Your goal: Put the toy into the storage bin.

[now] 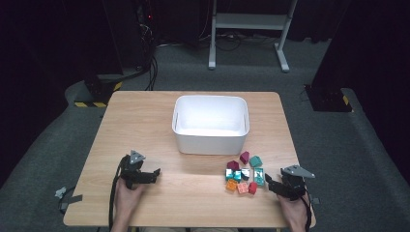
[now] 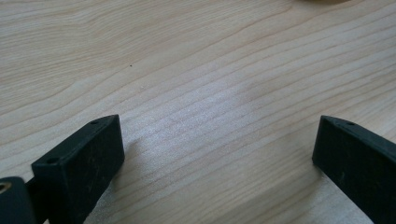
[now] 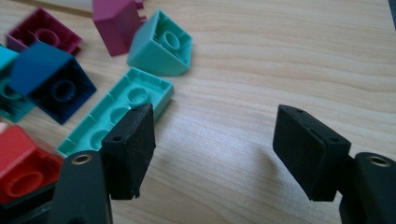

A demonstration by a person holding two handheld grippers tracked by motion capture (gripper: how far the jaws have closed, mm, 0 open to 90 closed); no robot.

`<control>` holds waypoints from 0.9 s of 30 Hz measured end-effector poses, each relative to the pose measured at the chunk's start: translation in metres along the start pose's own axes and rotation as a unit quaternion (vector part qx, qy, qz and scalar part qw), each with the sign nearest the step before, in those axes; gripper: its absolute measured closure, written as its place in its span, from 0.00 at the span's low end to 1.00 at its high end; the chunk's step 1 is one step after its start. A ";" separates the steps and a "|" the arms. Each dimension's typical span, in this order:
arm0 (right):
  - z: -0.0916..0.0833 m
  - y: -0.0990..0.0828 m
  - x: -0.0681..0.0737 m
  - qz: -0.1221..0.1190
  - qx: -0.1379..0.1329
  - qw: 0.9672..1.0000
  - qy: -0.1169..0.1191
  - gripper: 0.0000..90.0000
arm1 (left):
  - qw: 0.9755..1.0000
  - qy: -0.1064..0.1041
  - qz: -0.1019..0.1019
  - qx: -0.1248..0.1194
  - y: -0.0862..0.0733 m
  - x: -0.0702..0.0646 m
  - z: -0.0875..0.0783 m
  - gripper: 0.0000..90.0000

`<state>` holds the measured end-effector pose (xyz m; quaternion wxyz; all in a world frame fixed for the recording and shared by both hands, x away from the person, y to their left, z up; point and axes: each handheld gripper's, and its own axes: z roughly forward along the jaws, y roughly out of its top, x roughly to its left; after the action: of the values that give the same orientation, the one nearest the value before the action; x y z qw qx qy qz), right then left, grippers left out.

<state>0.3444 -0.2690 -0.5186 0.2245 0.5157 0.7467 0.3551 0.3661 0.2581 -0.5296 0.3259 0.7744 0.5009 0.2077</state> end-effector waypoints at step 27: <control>0.010 0.043 0.018 -0.027 0.005 0.999 0.039 0.37 | 1.000 0.003 -0.004 -0.003 0.000 0.000 -0.001 0.05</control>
<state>0.3710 -0.2401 -0.4913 0.2027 0.4820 0.7704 0.3647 0.3655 0.2586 -0.5295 0.3274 0.7709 0.5043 0.2105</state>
